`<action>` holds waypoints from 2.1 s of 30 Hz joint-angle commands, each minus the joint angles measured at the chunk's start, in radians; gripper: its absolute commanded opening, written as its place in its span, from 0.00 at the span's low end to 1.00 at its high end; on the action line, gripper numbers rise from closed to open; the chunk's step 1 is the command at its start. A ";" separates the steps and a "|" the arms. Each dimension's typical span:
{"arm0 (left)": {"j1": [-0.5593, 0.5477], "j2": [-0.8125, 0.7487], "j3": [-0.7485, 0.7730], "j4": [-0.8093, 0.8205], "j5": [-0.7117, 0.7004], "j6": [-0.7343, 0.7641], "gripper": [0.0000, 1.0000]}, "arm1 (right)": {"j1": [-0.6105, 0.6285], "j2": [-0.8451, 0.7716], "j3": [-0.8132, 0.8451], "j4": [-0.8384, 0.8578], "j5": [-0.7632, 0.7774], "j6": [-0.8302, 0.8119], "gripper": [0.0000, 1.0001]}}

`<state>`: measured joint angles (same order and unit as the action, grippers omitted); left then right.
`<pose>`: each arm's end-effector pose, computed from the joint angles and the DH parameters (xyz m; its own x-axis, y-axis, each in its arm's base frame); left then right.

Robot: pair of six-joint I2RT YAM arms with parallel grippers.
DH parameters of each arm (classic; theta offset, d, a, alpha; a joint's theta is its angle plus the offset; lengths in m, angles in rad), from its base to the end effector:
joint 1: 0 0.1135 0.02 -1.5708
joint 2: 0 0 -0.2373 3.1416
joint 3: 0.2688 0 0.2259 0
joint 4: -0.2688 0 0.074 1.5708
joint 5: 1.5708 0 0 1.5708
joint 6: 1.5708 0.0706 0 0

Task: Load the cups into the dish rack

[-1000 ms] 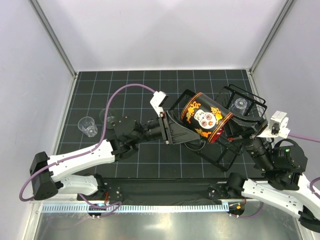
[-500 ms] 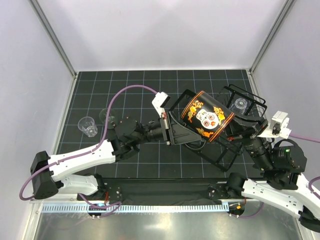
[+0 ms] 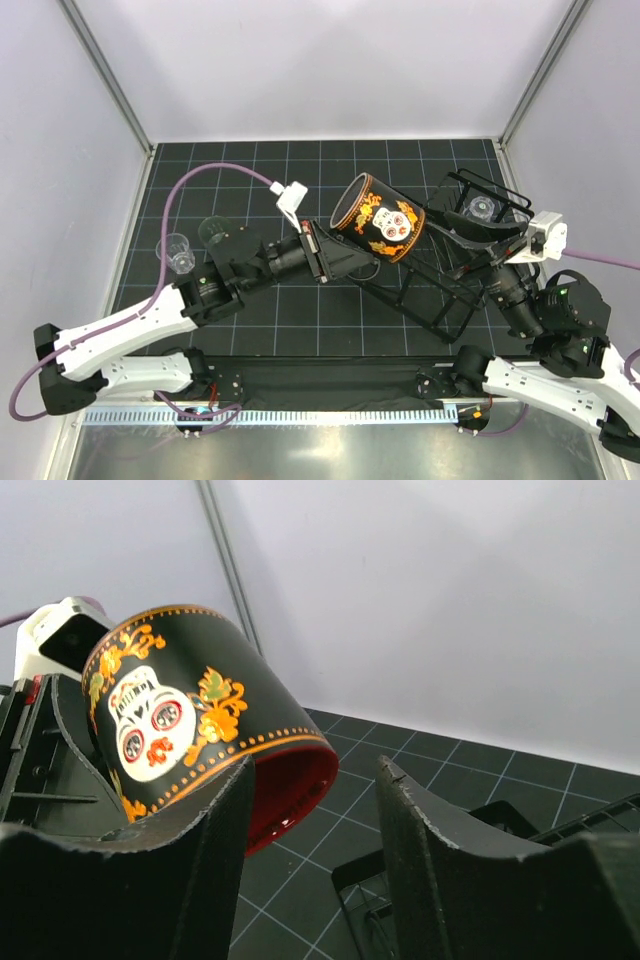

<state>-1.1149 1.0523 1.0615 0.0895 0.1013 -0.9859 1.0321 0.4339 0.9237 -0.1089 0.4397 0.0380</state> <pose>0.1095 -0.2394 0.3958 -0.7578 -0.3387 -0.5577 0.5538 0.1182 -0.8242 0.0754 0.0675 0.4199 0.1688 0.3494 -0.9216 -0.5808 0.7907 0.1934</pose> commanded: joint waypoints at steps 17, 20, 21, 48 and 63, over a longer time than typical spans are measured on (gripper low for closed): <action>0.016 0.021 0.275 -0.481 -0.557 0.512 0.00 | 0.003 -0.044 0.182 -0.492 -0.068 0.258 0.57; 0.042 0.055 0.272 -0.465 -0.571 0.550 0.00 | 0.003 -0.066 0.217 -0.550 -0.102 0.279 0.57; 0.068 0.080 0.265 -0.447 -0.551 0.552 0.00 | 0.003 -0.070 0.227 -0.564 -0.107 0.290 0.57; 0.198 0.624 0.278 -0.123 -0.192 0.572 0.00 | 0.005 -0.225 0.345 -0.686 0.053 0.310 0.57; 0.125 0.726 0.275 -0.020 -0.235 0.558 0.00 | 0.005 -0.250 0.369 -0.697 0.129 0.300 0.57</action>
<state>-0.9890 1.8038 1.2610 -0.1551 -0.1112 -0.4194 1.0321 0.1833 1.2766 -0.8181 0.5339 0.3534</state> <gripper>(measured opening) 0.183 0.567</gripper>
